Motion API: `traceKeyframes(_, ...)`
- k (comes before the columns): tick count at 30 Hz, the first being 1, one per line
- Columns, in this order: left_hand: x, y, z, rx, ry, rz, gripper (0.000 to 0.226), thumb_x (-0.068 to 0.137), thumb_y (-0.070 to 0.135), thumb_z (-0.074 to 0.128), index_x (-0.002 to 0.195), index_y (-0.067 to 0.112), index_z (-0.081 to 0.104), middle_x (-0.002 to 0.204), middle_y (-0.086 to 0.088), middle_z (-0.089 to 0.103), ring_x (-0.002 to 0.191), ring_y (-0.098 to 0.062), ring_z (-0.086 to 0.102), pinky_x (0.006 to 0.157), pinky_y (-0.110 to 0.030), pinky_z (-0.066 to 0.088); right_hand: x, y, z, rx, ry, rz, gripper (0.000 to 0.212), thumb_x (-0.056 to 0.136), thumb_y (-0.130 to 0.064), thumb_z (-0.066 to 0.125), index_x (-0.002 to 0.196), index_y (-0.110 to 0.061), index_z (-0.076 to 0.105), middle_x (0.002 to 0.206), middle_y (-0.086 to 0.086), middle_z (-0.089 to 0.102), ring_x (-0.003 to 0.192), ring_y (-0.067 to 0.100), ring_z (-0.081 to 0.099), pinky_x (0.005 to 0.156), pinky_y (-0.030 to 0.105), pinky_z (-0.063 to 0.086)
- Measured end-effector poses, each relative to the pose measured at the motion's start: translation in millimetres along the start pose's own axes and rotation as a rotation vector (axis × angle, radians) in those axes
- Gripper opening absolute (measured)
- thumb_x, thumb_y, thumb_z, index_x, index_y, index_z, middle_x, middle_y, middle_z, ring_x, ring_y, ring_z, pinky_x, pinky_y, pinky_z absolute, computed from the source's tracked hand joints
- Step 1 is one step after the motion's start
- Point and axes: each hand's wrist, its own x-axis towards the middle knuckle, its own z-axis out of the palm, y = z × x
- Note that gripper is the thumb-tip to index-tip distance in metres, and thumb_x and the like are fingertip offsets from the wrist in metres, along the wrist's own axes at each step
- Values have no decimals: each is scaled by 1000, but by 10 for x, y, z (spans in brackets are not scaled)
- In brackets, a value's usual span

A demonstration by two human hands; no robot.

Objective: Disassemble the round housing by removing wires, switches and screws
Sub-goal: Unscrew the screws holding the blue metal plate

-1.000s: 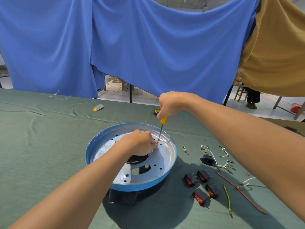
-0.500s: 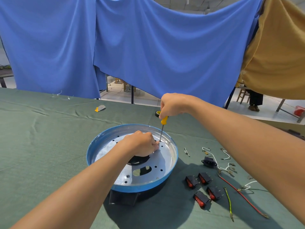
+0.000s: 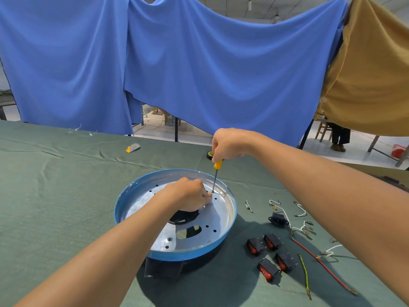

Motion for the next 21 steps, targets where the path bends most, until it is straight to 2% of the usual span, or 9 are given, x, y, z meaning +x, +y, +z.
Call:
traceKeyframes(3,15,-1,2,5,3,-11,46,96,58,42,130,31,59,123,-4,56,106,-27,52,91,-42,47,20,26,22,-39,45,22,47,92,-49,53,67,-10,53,64,3,48,57,20,44,50,26,34)
traceKeyframes(5,24,5,4,8,4,-18,45,96,58,42,129,32,60,122,-3,57,104,-26,53,91,-41,47,35,46,75,-59,83,21,47,92,-45,54,61,-12,44,61,3,42,58,21,40,51,27,30)
traceKeyframes(8,36,1,2,8,3,-15,45,96,57,42,127,30,61,115,-4,59,99,-26,55,92,-43,49,33,51,94,19,117,-11,28,83,-35,70,80,-8,63,72,4,54,69,23,48,55,28,37)
traceKeyframes(10,38,-6,0,10,8,-12,45,96,58,42,125,30,62,114,-4,60,98,-26,55,91,-43,49,40,54,84,84,108,-27,36,77,-37,77,92,-6,68,77,5,60,72,22,52,58,28,41)
traceKeyframes(12,37,-10,-2,7,9,-13,45,96,58,42,125,30,62,114,-4,60,98,-25,55,91,-43,49,56,59,81,75,94,-28,41,79,-47,73,82,-7,65,72,5,57,68,22,50,56,28,39)
traceKeyframes(14,35,-10,-6,7,9,-11,45,95,58,43,125,30,62,113,-4,60,97,-25,54,91,-43,49,64,61,93,7,106,2,52,87,-58,57,65,-12,51,63,2,46,61,21,44,51,28,32)
traceKeyframes(17,33,-11,-4,1,10,-4,44,96,57,43,124,29,63,112,-4,60,97,-25,54,92,-43,49,45,57,90,-23,116,6,48,91,-49,54,61,-13,45,61,2,42,56,19,40,49,28,29)
traceKeyframes(19,28,-13,-2,-2,8,1,44,97,56,42,125,28,62,111,-3,59,96,-24,53,91,-42,49,26,48,65,-13,79,-23,31,85,-37,65,73,-9,60,68,4,52,63,22,46,52,26,34)
traceKeyframes(21,24,-3,0,-2,6,4,45,97,56,42,126,27,62,112,-3,59,96,-23,53,90,-41,49,14,56,46,29,48,-34,31,81,-32,70,95,-5,67,79,6,60,69,23,51,57,28,40)
